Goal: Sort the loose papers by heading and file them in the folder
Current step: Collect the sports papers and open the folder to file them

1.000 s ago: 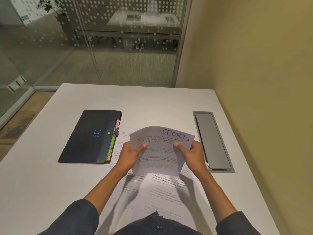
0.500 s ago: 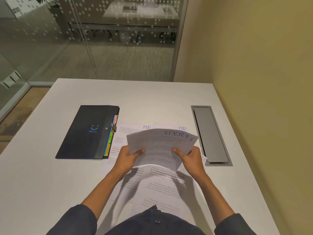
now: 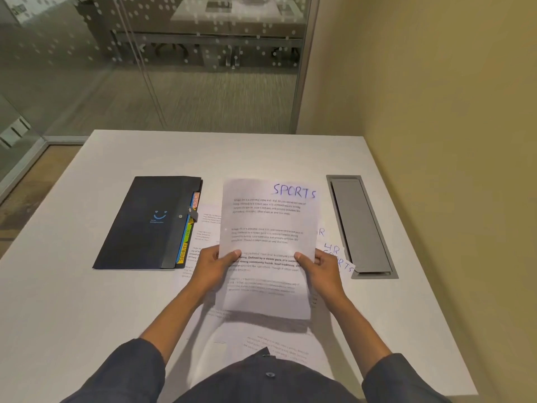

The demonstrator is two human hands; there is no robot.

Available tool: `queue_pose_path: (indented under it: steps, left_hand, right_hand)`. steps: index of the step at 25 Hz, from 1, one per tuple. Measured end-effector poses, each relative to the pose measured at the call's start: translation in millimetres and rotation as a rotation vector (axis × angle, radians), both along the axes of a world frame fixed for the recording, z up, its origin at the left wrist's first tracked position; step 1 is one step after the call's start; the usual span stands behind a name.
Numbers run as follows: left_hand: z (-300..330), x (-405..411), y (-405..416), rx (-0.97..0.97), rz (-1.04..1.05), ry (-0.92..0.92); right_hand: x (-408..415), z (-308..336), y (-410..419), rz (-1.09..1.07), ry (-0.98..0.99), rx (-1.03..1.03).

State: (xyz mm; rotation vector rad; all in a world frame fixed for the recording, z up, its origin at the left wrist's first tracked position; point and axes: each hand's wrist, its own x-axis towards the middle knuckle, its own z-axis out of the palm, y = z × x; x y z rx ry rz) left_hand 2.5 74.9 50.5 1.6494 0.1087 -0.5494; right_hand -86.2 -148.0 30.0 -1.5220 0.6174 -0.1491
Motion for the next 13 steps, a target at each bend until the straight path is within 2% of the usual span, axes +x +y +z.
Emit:
queue_pose_path:
  steps: [3, 8, 10, 12, 13]
  left_hand:
    - [2, 5, 3, -0.112, -0.077, 0.107]
    - [0, 3, 2, -0.037, -0.122, 0.076]
    - [0, 3, 4, -0.019, -0.105, 0.079]
    - [0, 3, 7, -0.002, -0.092, 0.094]
    - [0, 4, 9, 0.007, -0.084, 0.103]
  right_hand:
    - [8, 0, 0, -0.065, 0.010, 0.130]
    - [1, -20, -7, -0.048, 0.126, 0.136]
    - [-11, -34, -19, -0.142, 0.234, -0.055]
    - [-29, -53, -35, -0.184, 0.445, -0.443]
    - [-39, -60, -43, -0.181, 0.535, -0.567]
